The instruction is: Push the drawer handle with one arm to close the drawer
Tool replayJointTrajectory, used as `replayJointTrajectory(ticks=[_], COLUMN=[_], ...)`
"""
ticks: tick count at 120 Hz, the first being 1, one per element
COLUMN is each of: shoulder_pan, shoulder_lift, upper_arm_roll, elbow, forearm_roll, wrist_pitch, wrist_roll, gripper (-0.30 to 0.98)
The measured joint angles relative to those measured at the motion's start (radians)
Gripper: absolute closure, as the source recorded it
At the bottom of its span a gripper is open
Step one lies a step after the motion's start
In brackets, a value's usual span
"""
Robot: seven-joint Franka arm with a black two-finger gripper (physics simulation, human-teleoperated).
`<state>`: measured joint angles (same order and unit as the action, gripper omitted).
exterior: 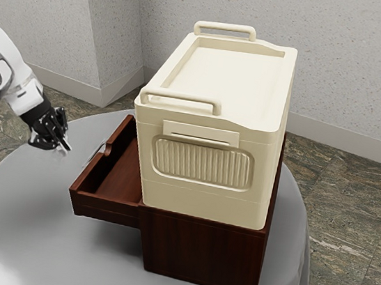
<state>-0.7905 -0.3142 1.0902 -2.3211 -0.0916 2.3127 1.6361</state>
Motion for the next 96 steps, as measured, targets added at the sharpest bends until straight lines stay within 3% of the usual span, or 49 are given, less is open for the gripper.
replayJointTrajectory(ticks=[50,96], shoulder_pan=[-0.038,-0.084], shoulder_lift=[0.034,0.064], upper_arm_roll=[0.002,0.002], elbow=[0.001,-0.002], forearm_roll=[-0.057,-0.043], wrist_pitch=[0.02,0.049], wrist_roll=[0.029,0.063], gripper=[0.78,0.78])
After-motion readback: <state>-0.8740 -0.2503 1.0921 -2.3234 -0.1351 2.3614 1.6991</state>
